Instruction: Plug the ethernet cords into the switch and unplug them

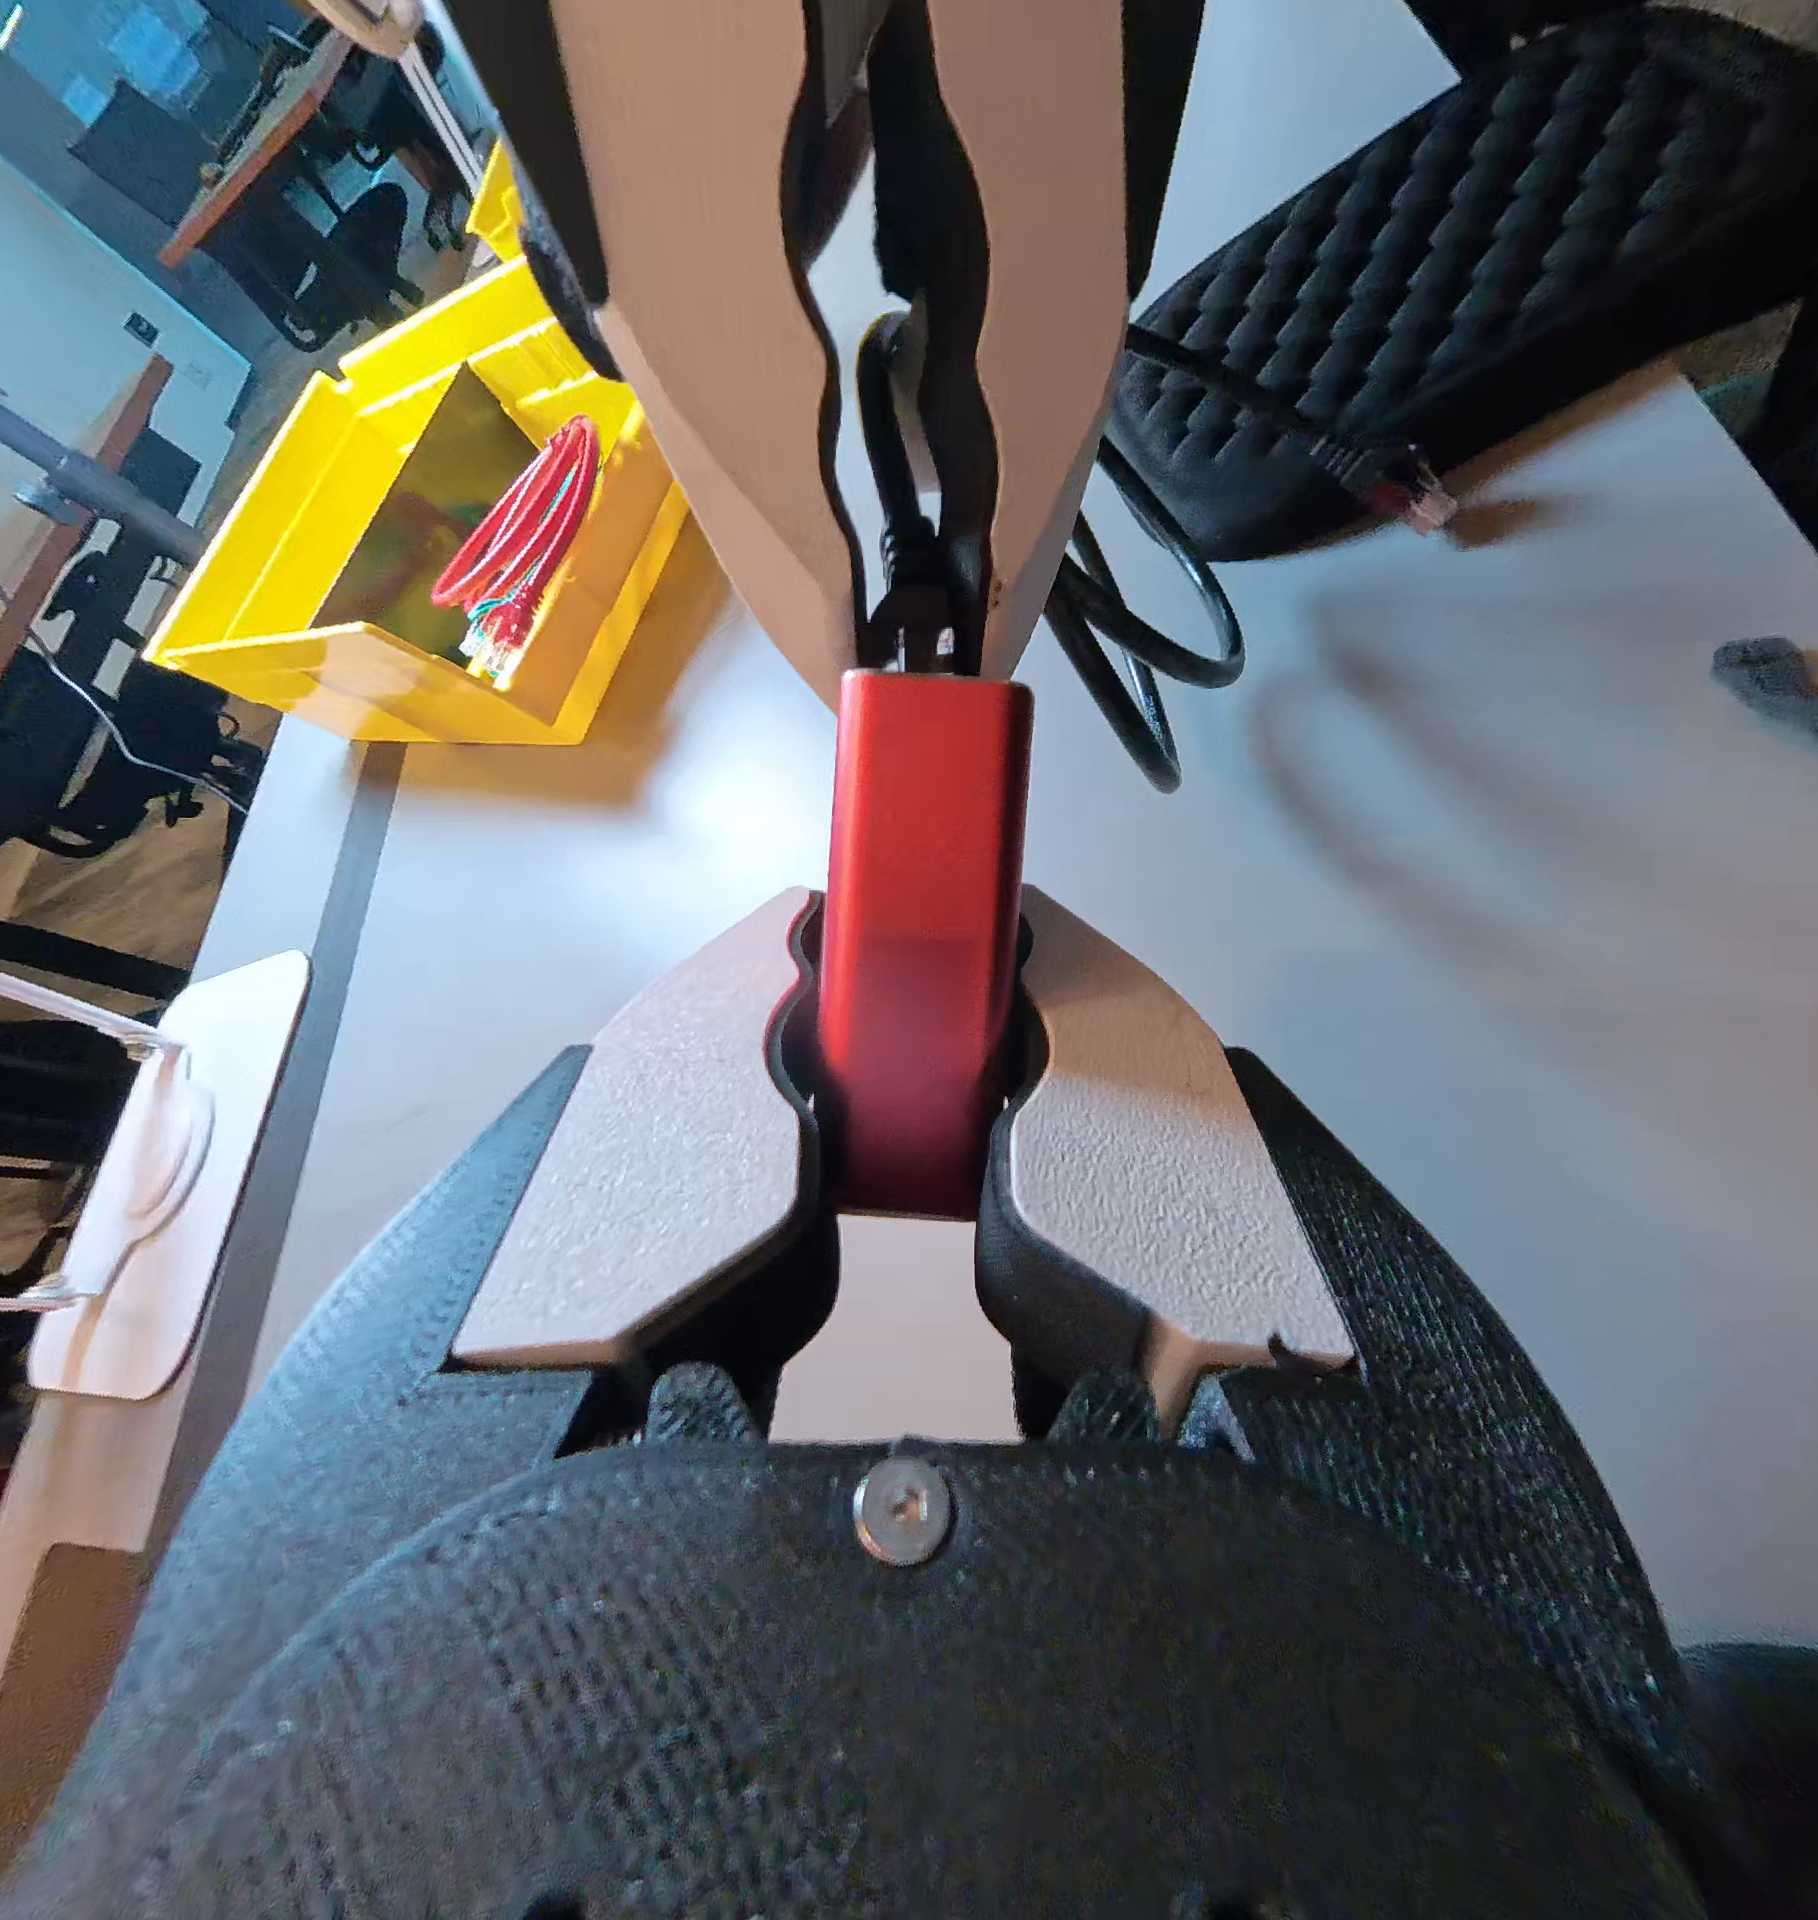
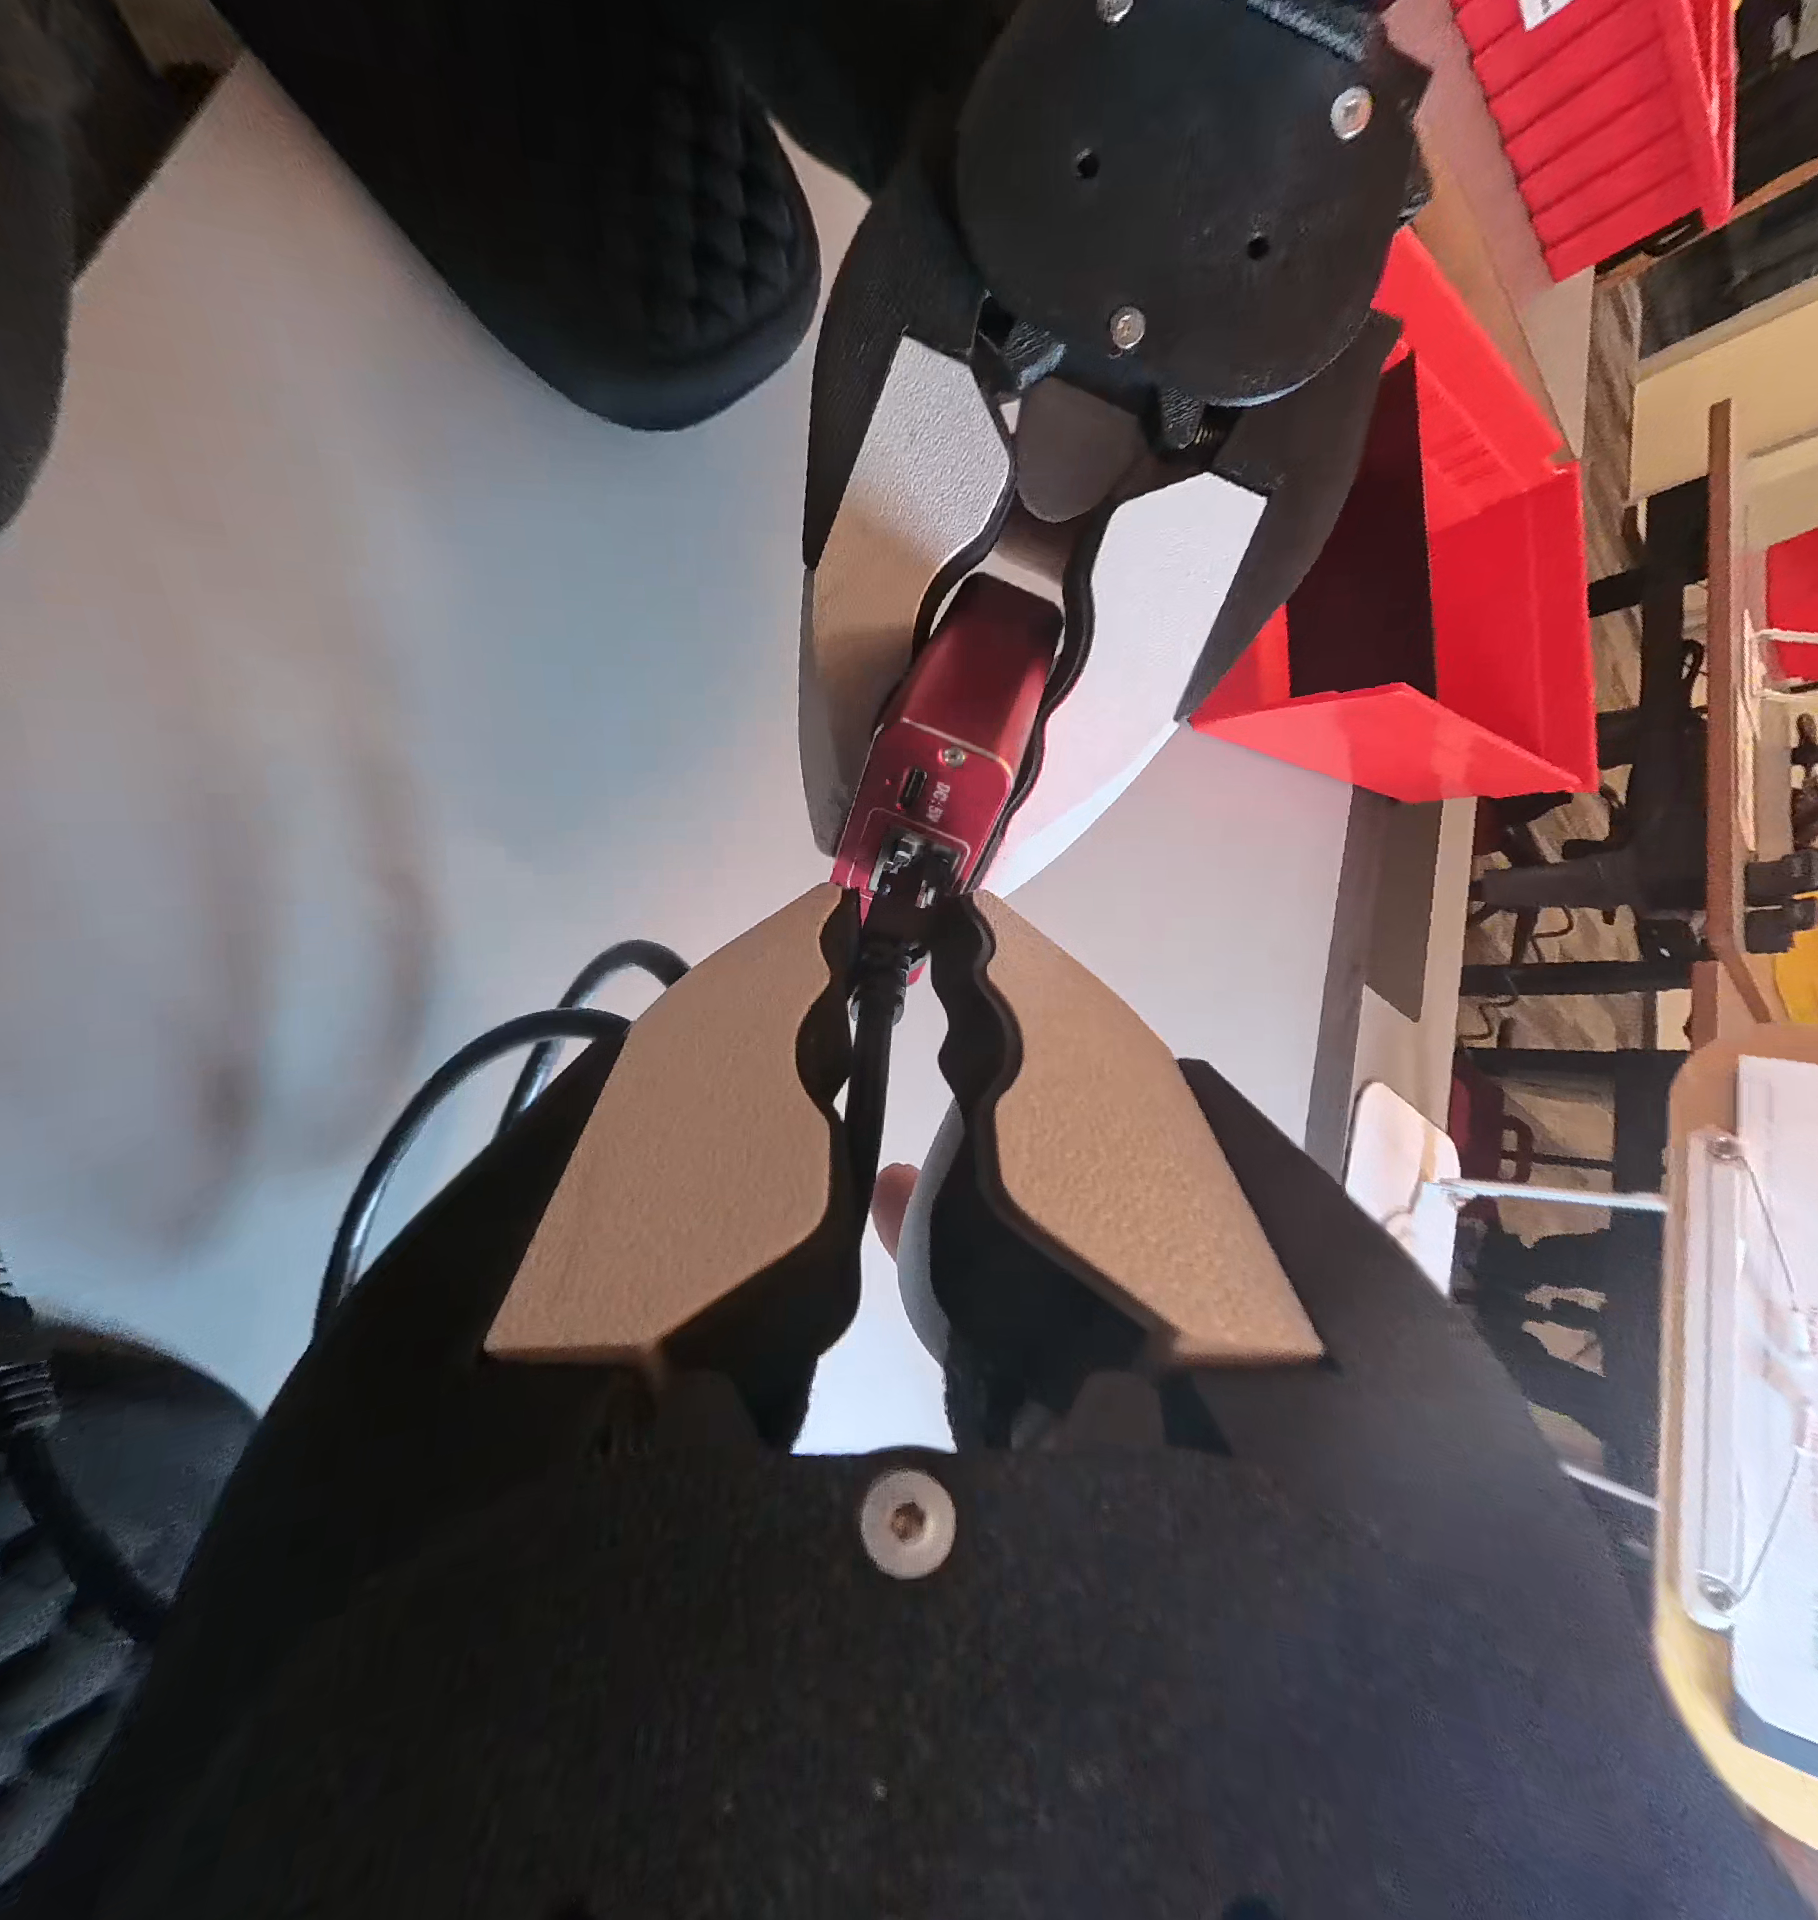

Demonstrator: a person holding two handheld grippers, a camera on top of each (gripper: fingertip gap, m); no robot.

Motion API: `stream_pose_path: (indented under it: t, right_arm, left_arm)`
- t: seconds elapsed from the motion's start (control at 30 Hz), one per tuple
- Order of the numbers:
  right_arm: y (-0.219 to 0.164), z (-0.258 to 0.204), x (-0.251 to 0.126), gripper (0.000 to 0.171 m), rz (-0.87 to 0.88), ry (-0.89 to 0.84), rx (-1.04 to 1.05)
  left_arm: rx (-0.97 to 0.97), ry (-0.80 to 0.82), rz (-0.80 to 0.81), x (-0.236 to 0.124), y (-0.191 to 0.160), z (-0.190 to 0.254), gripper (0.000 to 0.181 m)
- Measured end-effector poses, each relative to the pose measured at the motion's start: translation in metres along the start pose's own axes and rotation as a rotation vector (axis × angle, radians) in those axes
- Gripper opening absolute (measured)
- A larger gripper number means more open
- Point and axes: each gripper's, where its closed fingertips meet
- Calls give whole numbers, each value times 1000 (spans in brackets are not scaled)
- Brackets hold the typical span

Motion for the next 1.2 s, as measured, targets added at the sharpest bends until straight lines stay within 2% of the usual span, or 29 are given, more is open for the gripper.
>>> stream_pose_path:
  t: [0.03, 0.1, 0.13, 0.27, 0.43, 0.63, 0.77, 0.9, 1.0, 1.1, 1.2]
  right_arm:
    - [0, -2, -3, 13, 17, 22, 26]
    - [10, -12, -21, 13, 136, 125, 135]
    - [4, -7, -26, 13, 123, 72, 140]
    - [-28, 21, -44, 13, 56, -70, 209]
    - [-51, 97, -102, 13, 44, -285, 280]
    - [-102, 196, -164, 14, -143, -530, 244]
    - [-152, 262, -192, 14, -312, -801, 99]
    - [-214, 279, -184, 14, -495, -976, -74]
    - [-256, 252, -146, 14, -534, -889, 12]
    - [-276, 214, -115, 15, -557, -835, 34]
    - [-293, 172, -86, 20, -570, -715, 177]
  left_arm:
    - [-14, -10, -2, 0, -2, 1, 30]
    - [-93, 83, -143, -11, -45, -18, 30]
    - [-192, 71, -114, -20, -54, -19, 29]
    - [-181, 127, -97, -29, -40, -23, 29]
    - [-219, 222, -77, -33, -41, -40, 29]
    - [-285, 220, -63, -27, -54, -35, 29]
    - [-281, 227, -67, -25, -55, -34, 29]
    - [-284, 243, -71, -26, -59, -34, 29]
    - [-294, 246, -74, -27, -62, -33, 29]
    - [-297, 252, -69, -29, -62, -34, 29]
    - [-312, 248, -54, -28, -62, -35, 29]
Point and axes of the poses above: each gripper's, where its closed fingertips meet, x out along the fingers, y out of its top, z = x × y across the jaws, and after that the axes turned 11 degrees about x, right-handed
